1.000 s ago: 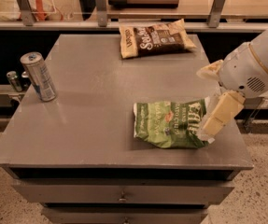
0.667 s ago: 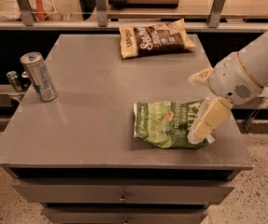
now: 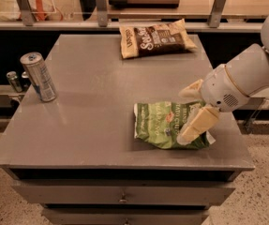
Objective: Move green jalapeno chip bag near brown chip bag
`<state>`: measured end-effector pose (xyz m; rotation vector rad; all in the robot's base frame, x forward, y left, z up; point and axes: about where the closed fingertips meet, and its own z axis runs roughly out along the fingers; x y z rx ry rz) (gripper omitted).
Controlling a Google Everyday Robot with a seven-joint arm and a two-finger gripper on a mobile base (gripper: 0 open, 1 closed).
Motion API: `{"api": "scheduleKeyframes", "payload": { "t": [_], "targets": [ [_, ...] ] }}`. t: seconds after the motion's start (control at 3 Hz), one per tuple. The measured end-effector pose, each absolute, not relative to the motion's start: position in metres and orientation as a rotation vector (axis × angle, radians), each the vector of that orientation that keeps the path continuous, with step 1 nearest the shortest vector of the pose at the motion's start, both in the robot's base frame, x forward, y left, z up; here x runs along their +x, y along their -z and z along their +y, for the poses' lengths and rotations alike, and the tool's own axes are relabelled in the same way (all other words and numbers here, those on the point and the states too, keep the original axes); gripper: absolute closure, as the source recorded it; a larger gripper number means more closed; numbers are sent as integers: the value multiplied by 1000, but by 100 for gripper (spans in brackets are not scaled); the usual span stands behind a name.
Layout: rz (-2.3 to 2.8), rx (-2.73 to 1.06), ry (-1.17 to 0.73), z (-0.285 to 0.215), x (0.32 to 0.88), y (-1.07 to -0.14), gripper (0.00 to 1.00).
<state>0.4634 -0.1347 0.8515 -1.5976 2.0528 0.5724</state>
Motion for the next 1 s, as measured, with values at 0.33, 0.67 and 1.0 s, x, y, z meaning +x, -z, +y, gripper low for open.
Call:
{"api": "scheduleKeyframes", "payload": {
  "t": [0.33, 0.67, 1.0],
  "targets": [
    [2061, -1597, -581, -136, 465, -844, 41],
    [2066, -1598, -591, -137, 468, -841, 64],
    [2058, -1593, -578, -140, 474, -847, 87]
  ]
}}
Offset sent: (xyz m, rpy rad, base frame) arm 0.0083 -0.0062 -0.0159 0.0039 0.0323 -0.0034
